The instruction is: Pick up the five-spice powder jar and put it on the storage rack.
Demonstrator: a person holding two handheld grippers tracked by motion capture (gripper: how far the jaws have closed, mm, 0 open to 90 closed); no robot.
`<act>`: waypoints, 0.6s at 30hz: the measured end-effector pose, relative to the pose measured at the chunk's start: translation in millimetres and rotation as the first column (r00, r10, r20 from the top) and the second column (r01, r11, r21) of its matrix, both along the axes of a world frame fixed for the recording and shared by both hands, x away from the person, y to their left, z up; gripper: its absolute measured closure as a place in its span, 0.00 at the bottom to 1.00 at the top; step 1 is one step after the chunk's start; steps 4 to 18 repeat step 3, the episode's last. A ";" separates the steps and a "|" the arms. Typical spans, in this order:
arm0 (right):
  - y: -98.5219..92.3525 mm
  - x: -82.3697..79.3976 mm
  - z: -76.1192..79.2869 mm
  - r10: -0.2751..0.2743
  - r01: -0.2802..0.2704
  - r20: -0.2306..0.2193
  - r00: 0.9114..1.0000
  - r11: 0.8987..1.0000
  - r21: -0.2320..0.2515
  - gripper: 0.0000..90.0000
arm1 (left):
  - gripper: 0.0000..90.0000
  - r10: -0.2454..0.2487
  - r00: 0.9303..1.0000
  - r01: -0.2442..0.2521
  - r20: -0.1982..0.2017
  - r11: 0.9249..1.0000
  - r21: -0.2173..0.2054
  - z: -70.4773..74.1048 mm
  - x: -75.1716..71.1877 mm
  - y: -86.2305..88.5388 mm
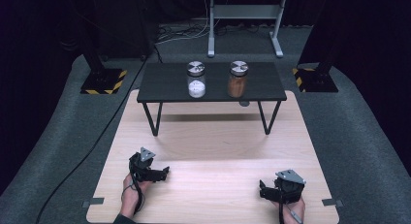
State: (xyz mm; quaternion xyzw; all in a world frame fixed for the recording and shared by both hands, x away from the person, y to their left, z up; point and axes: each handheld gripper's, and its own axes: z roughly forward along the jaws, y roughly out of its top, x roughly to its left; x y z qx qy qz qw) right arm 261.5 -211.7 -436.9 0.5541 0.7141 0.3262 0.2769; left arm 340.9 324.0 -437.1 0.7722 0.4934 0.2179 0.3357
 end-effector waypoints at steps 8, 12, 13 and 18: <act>0.1 0.7 -2.4 0.006 -0.006 -0.002 1.000 1.000 0.004 0.00 | 0.00 0.000 1.000 0.000 0.000 1.000 0.000 0.0 0.0 0.0; 0.1 0.7 -2.4 0.006 -0.006 -0.002 1.000 1.000 0.004 0.00 | 0.00 0.000 1.000 0.000 0.000 1.000 0.000 0.0 0.0 0.0; 0.1 0.7 -2.4 0.006 -0.006 -0.002 1.000 1.000 0.004 0.00 | 0.00 0.000 1.000 0.000 0.000 1.000 0.000 0.0 0.0 0.0; 0.1 0.7 -2.4 0.006 -0.006 -0.002 1.000 1.000 0.004 0.00 | 0.00 0.000 1.000 0.000 0.000 1.000 0.000 0.0 0.0 0.0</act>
